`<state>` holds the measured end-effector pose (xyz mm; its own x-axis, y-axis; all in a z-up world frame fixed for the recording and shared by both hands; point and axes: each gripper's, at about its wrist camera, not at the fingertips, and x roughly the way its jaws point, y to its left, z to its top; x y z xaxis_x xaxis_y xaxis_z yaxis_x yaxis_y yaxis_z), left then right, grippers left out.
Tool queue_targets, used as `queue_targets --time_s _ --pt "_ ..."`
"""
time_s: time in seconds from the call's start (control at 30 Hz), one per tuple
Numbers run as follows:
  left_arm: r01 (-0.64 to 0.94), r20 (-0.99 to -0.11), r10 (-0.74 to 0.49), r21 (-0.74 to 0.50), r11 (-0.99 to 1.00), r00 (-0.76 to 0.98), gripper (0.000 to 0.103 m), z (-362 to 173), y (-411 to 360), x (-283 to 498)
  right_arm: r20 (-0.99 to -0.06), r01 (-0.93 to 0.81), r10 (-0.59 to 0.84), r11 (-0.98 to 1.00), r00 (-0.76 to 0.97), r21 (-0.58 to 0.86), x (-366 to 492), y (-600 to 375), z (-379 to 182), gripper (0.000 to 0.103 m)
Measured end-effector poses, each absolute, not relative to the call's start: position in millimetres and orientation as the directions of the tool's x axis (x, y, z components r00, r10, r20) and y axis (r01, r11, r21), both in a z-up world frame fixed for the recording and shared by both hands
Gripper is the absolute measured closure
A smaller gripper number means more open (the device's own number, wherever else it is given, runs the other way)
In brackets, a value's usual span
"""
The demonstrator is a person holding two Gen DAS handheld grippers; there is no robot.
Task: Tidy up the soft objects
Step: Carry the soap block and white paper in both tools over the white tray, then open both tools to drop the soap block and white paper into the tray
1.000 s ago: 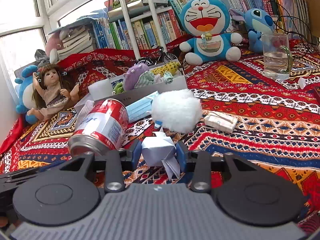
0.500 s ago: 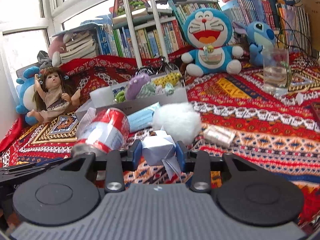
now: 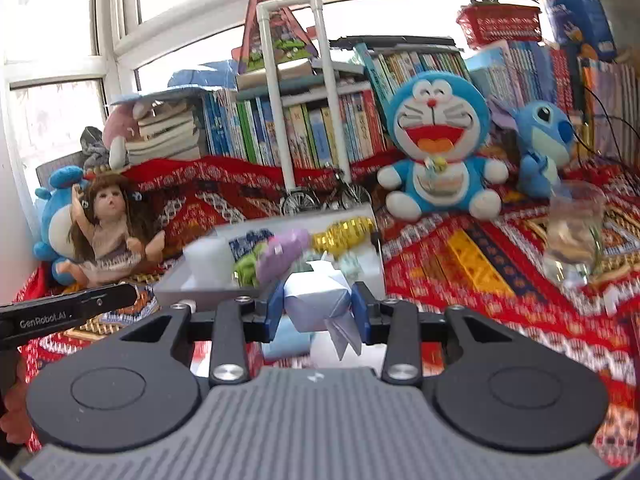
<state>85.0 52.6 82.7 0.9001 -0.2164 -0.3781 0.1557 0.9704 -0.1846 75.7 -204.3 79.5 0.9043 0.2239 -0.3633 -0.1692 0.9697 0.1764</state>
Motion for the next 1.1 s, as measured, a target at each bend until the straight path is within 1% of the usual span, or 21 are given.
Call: queue_targets --time_s 0.07,0.17,0.27,0.33,0.6,0.73,0.97,1.1 --pt "0.157 -0.371 -0.220 -0.193 0.969 0.902 0.079 90.1 54.1 99.2 -0.357 -0.177 0.223 0.972 0.907 0.157 88.2 -203.3 88.1 0.061" --pt "0.163 -0.386 -0.244 -0.230 0.959 0.890 0.079 96.5 57.9 124.8 -0.370 -0.183 0.227 0.972 0.901 0.151 109.8 -204.0 98.4 0.061" --pt "0.154 -0.438 -0.252 -0.249 0.956 0.863 0.079 94.3 60.4 154.8 -0.397 -0.181 0.227 0.972 0.889 0.151 134.7 -206.2 104.5 0.061" --pt "0.132 -0.475 -0.237 -0.244 0.961 0.847 0.079 89.5 61.3 173.8 -0.423 -0.169 0.220 0.973 0.879 0.156 152.9 -208.4 104.6 0.061" --pt "0.063 -0.556 -0.172 -0.210 0.976 0.813 0.079 60.1 63.4 224.7 -0.529 -0.142 0.279 0.948 0.802 0.285 222.8 -219.7 80.5 0.061" --pt "0.042 -0.580 -0.148 -0.192 0.981 0.801 0.079 49.6 63.1 242.7 -0.568 -0.113 0.276 0.945 0.775 0.306 248.8 -216.7 67.4 0.061" --pt "0.000 -0.615 -0.107 -0.171 0.985 0.781 0.079 35.0 66.0 265.5 -0.630 -0.083 0.218 0.968 0.746 0.237 279.8 -199.5 48.3 0.061" --pt "-0.008 -0.623 -0.093 -0.158 0.987 0.776 0.079 28.8 65.2 273.9 -0.646 -0.084 0.206 0.973 0.735 0.216 288.5 -193.0 39.7 0.061"
